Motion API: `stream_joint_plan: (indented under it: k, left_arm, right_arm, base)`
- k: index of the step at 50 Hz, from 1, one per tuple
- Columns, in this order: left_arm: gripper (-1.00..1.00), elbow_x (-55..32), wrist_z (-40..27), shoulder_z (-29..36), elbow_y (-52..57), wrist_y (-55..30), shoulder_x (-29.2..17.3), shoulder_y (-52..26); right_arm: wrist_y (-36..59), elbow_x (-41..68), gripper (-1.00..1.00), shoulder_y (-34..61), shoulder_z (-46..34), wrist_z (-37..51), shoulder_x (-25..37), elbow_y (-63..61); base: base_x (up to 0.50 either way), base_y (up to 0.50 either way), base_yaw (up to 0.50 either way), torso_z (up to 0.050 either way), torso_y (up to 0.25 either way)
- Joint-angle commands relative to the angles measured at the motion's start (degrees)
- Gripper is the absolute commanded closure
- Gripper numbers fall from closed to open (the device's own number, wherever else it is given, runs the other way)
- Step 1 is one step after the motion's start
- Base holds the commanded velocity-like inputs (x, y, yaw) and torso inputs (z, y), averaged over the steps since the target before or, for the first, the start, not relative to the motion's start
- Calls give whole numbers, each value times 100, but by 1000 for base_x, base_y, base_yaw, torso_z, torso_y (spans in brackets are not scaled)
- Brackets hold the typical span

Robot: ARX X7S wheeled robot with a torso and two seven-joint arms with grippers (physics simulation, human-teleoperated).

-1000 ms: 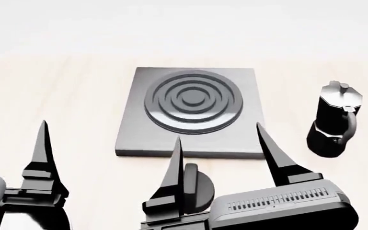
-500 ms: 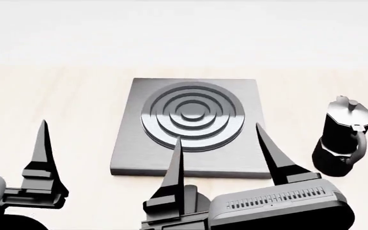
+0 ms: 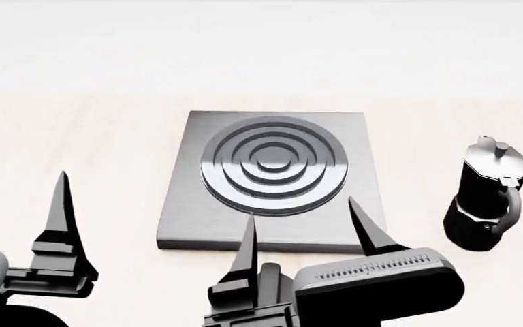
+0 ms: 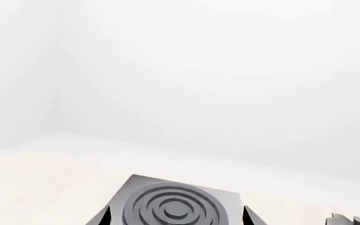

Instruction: Turn on the stove.

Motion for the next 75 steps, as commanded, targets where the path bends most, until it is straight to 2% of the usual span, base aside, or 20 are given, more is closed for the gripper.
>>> stream_joint_plan:
  k: [1, 18, 30, 49, 75]
  left_arm:
    - [-100, -12, -21, 32, -31, 20, -14, -13]
    - [-100, -51, -53, 56, -58, 38, -36, -25]
    - [-100, -68, -73, 77, -87, 73, -55, -13]
    - [-100, -85, -119, 110, -140, 104, -86, -35]
    - [-100, -128, -174, 149, -170, 132, -133, -52]
  right_arm:
    - [-51, 154, -100, -52, 30, -57, -47, 387]
    - [147, 333, -100, 29, -22, -82, -128, 862]
    - [643, 458, -100, 202, -150, 22, -259, 1070]
    - [1284, 877, -100, 243, 189, 238, -511, 1170]
    - [1791, 1213, -100, 442, 245, 374, -671, 1521]
  base:
    - [0, 0, 0, 0, 0]
    - [0, 0, 0, 0, 0]
    - [0, 0, 0, 0, 0]
    - [0, 0, 0, 0, 0]
    - [0, 0, 0, 0, 0]
